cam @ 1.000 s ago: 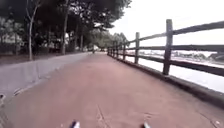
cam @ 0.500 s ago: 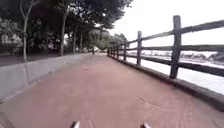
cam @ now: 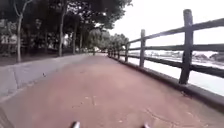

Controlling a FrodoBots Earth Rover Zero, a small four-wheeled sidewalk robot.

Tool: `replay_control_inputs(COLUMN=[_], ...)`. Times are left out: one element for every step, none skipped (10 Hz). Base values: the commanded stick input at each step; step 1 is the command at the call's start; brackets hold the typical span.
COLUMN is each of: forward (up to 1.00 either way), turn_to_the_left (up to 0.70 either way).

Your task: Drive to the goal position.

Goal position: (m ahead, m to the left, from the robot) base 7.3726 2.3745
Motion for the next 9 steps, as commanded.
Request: replay_control_inputs(forward=[0.70,0.70,0.70,0.70,0.70,0.70,0.70,0.70,0.70], turn_to_the_left=[0.00,0.00,0.00,0.00,0.00,0.00,0.00,0.00,0.00])
